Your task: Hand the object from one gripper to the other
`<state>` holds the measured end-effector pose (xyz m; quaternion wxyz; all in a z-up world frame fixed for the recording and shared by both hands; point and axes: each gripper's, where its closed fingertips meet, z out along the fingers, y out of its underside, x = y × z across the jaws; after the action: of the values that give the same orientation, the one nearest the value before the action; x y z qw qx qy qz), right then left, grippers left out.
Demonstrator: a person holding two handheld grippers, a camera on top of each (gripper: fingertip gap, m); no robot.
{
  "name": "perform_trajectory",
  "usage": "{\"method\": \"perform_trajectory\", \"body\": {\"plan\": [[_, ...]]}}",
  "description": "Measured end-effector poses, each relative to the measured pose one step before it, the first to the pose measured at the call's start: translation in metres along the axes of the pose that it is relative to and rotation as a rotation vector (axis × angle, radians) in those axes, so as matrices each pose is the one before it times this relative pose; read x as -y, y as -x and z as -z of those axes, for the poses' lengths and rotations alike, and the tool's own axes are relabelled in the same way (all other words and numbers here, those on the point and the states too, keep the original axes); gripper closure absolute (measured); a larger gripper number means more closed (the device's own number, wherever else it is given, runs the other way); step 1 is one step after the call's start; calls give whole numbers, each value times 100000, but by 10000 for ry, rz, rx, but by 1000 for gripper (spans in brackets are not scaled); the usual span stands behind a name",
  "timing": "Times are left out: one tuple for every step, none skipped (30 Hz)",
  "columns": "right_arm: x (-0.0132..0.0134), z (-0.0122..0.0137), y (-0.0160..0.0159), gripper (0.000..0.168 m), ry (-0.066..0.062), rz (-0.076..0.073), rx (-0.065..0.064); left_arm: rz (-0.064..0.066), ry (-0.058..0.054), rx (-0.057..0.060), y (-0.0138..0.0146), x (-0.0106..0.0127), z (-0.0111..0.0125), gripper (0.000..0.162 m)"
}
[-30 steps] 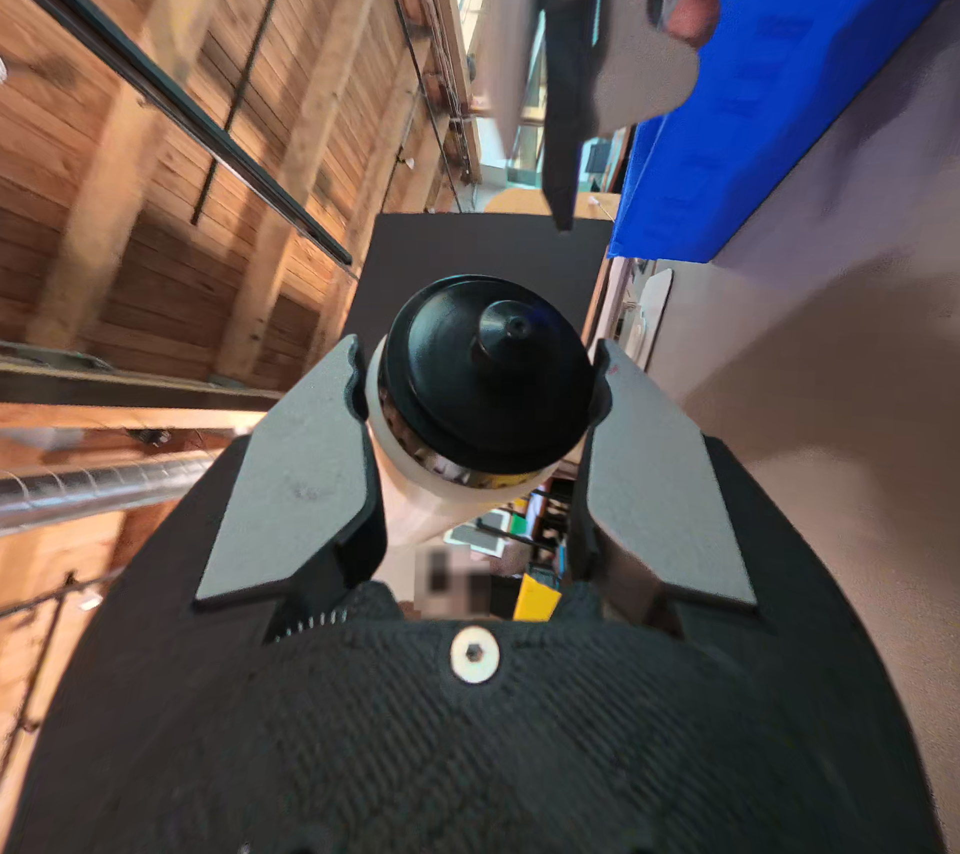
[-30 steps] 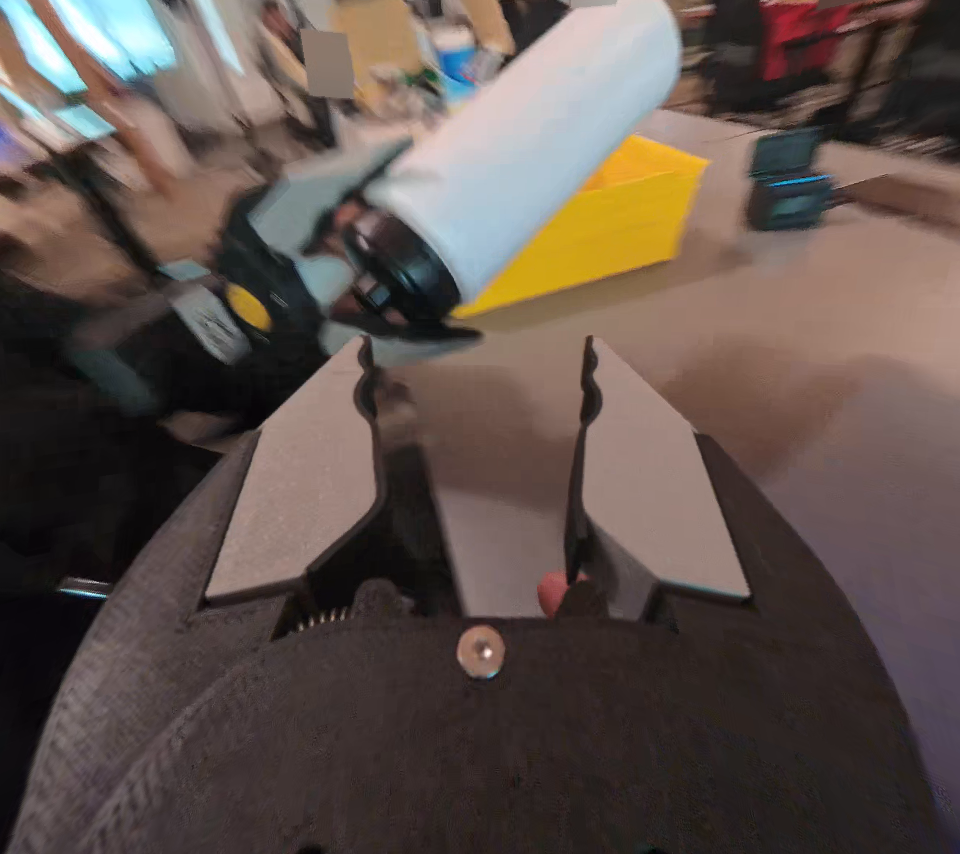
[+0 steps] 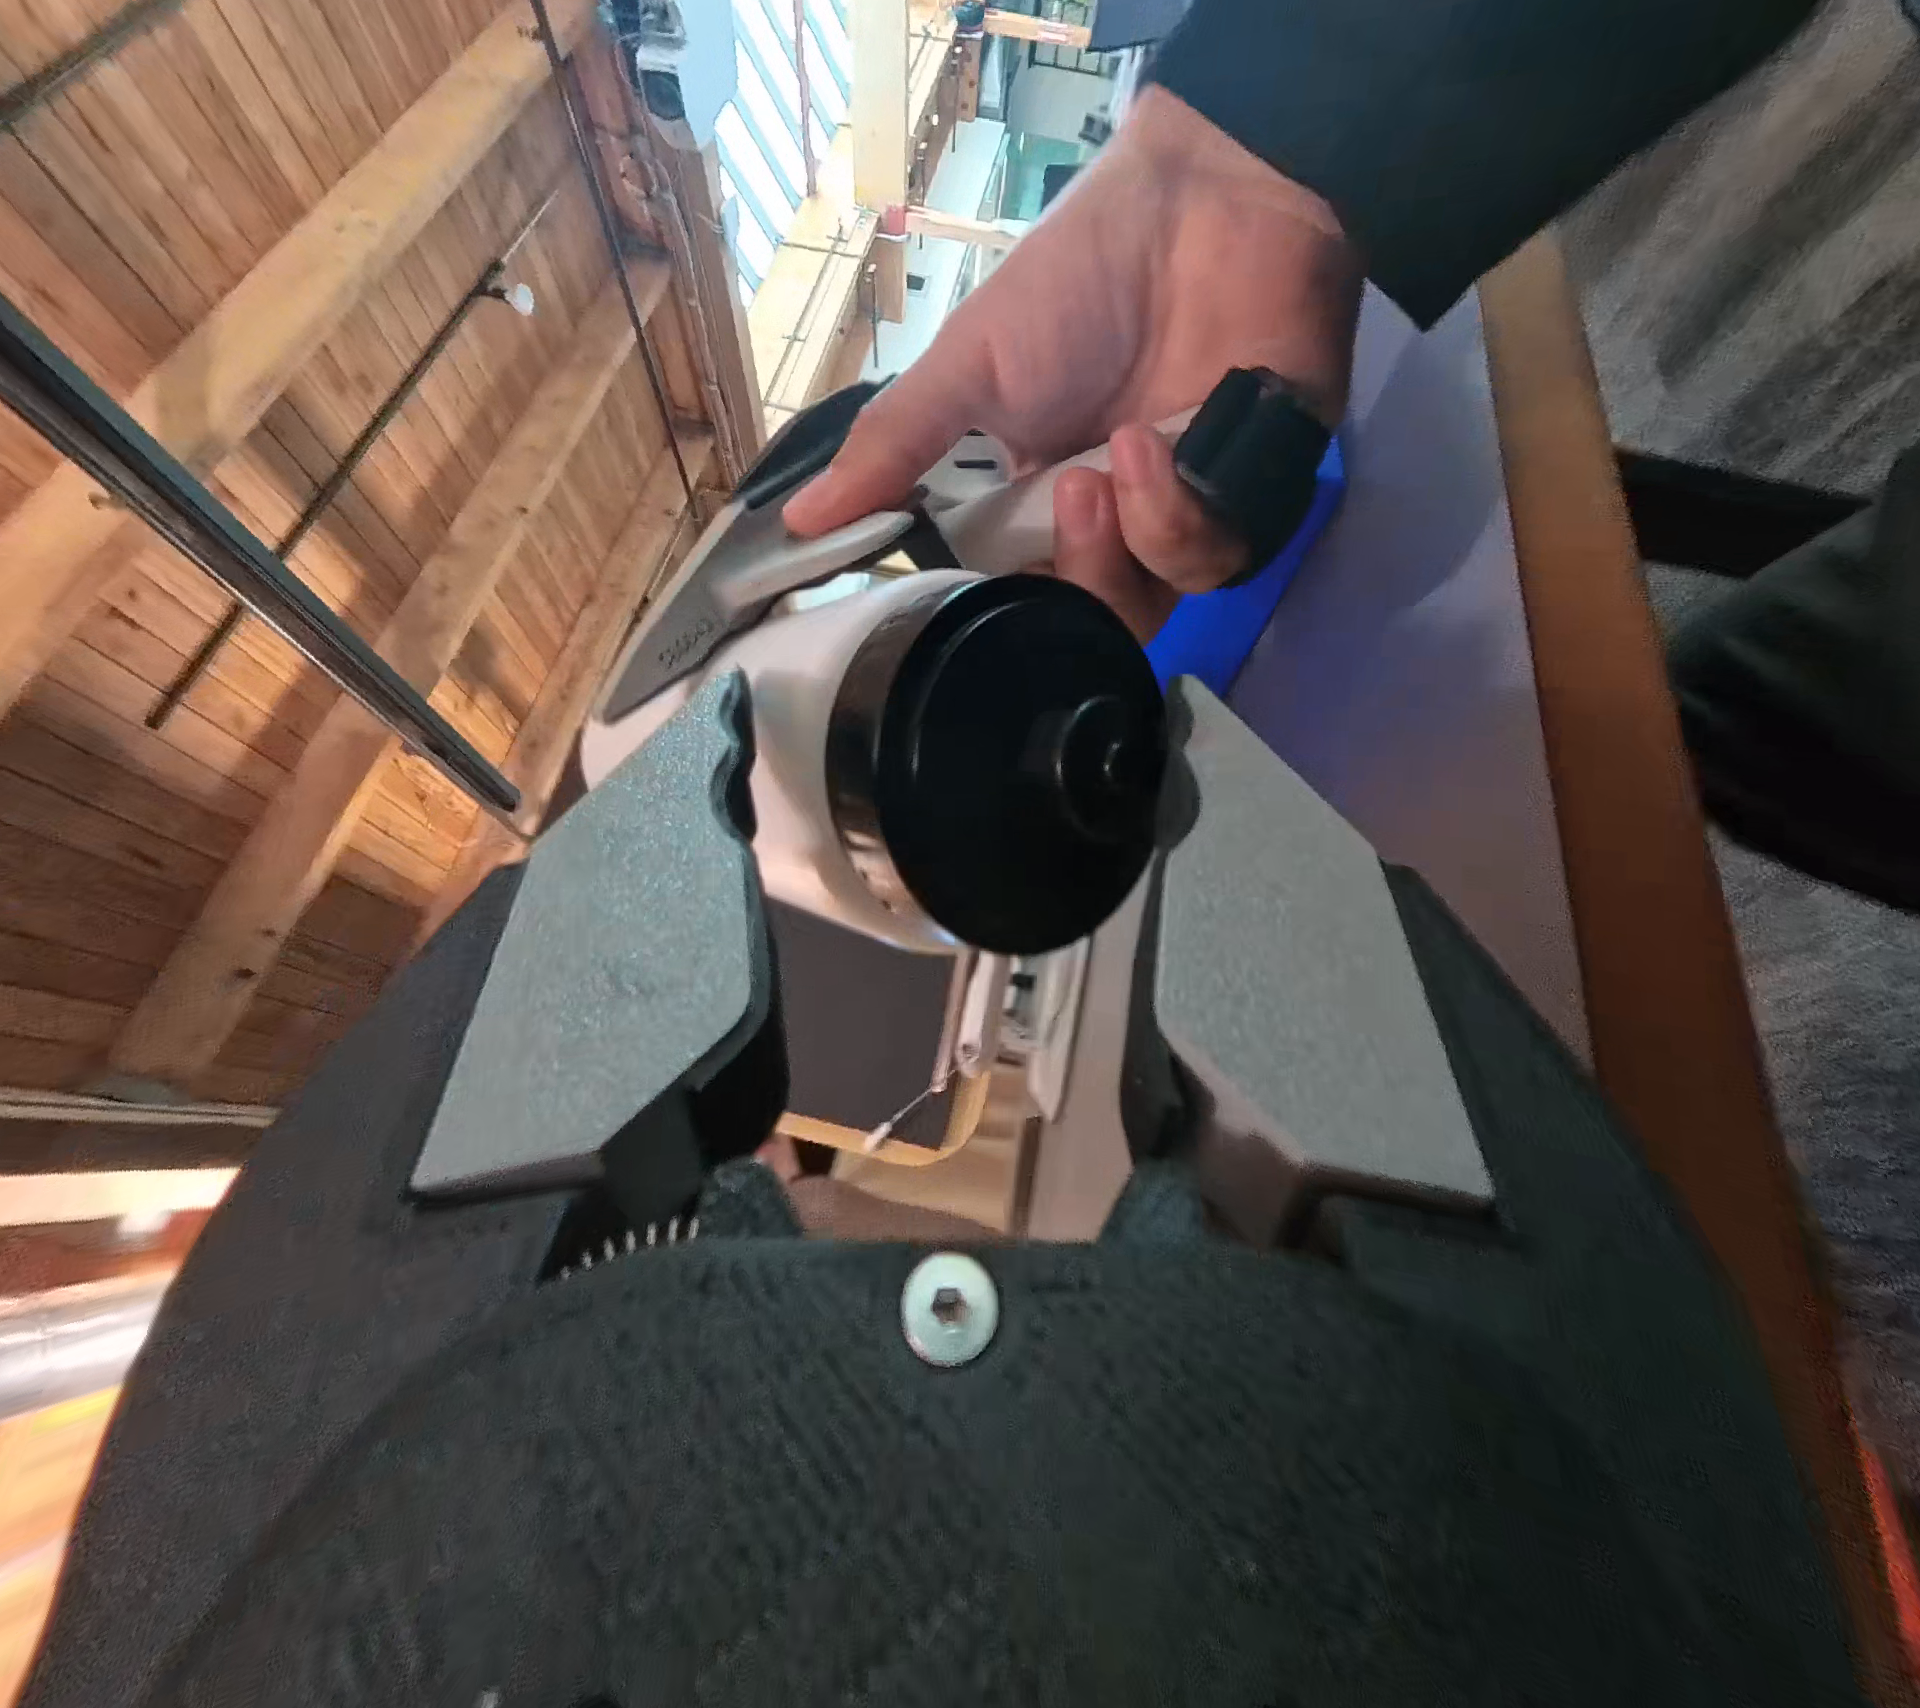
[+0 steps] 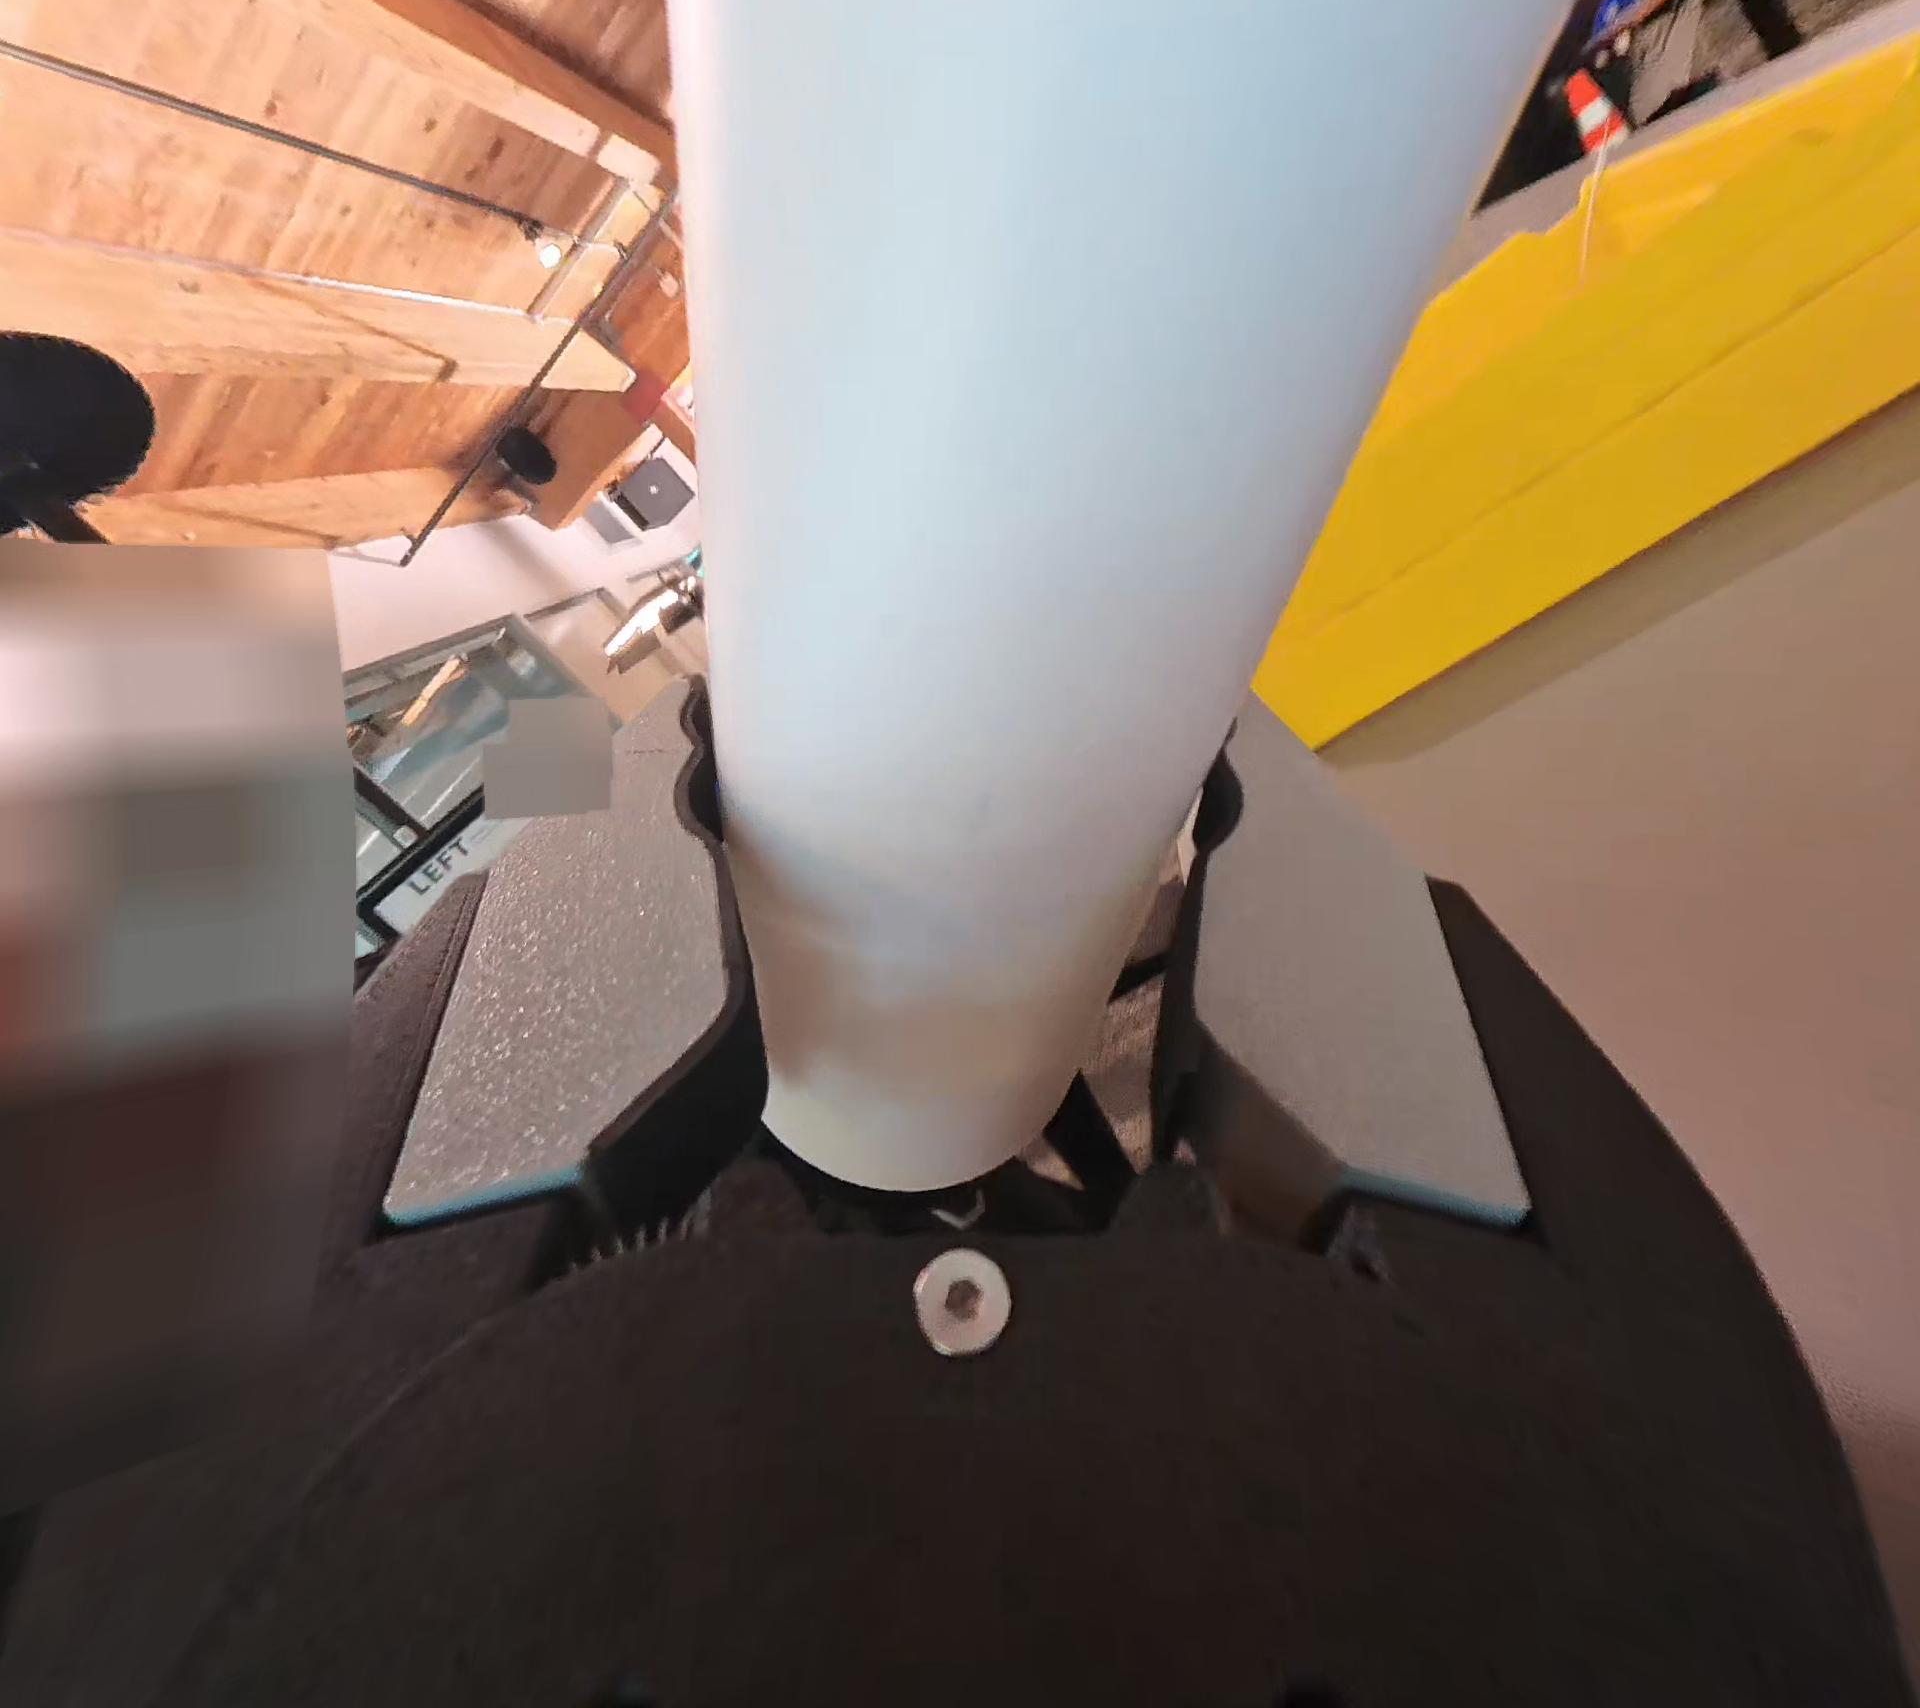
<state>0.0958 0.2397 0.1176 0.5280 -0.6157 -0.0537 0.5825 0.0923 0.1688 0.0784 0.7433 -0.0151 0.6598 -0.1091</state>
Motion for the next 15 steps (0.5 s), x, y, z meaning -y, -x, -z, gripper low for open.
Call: {"method": "perform_trajectory", "body": {"plan": [[543,212,293,77,-261,159,-3,608,-77,-132,315,64,125,86],[579,241,211,77,-274,263,-76,739,-105,-245,267,94,161,86],[513,254,97,77,-221,383,-192,736,-100,-287,289,72,188,86],[411,242,39,77,-120,443,-240,678,-99,-144,503,74,210,86],[357,220,124,77,-73,460,-195,705,-88,-62,648,54,239,85],[385,215,210,77,-80,513,-159,841,-61,-146,576,44,219,85],[344,167,244,78,-42,598,-183,995,-47,-205,555,61,193,84],[225,100,232,78,64,690,-216,1031,-36,-148,657,79,167,82],[84,33,255,78,150,816,-238,1042,-53,-131,656,133,160,82],[56,-9,283,78,148,929,-262,1115,-5,-113,645,92,99,82],[24,-26,121,78,152,941,-372,1118,89,-182,481,-82,-4,81],[-155,-48,-179,78,250,832,-532,1022,131,-151,412,-265,-100,81],[-382,-110,-308,79,362,720,-567,808,109,-61,461,-368,-135,80],[-379,-125,-332,79,324,678,-558,559,37,-20,435,-354,-98,78],[-238,-82,-263,79,187,698,-523,383,30,-50,331,-321,-45,78]]}}
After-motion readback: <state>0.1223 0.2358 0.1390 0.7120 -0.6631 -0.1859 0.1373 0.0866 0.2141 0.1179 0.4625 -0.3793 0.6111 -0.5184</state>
